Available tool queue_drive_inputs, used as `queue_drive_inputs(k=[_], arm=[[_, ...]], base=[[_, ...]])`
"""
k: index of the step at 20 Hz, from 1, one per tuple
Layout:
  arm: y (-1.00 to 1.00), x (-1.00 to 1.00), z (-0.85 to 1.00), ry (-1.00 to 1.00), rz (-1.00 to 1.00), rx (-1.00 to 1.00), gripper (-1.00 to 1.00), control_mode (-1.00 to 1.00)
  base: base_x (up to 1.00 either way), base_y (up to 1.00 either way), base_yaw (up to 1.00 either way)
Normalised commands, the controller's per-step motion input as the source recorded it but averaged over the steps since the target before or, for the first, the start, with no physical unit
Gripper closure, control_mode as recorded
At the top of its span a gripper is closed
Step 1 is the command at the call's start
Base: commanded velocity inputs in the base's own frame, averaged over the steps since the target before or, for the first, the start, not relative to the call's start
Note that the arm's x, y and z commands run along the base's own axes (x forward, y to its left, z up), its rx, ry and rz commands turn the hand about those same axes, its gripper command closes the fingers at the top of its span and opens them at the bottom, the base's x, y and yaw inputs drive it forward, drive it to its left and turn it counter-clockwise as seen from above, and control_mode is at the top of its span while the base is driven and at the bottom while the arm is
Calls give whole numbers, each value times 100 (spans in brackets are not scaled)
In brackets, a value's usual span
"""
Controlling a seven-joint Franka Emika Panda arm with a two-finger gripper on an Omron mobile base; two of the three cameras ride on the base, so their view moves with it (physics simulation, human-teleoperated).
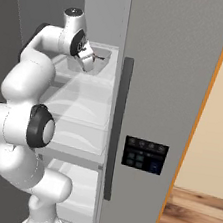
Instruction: Place the tupperware containing the fish and onion meal in the microwave. Close the microwave door and press the start button to reheat the meal.
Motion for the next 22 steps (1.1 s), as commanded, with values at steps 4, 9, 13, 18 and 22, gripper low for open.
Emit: queue_drive_inputs(k=[4, 9, 13, 18, 22], arm=[[5, 23, -20, 2, -6, 0, -100, -100], [2, 22, -24, 1, -8, 0, -100, -100], [4, 19, -19, 0, -10, 0, -100, -100], [1, 1, -36, 0, -12, 0, -100, -100], [2, 0, -52, 0, -11, 0, -100, -100]], base=[[0, 0, 0], [0, 0, 0], [0, 0, 0], [0, 0, 0], [0, 0, 0]])
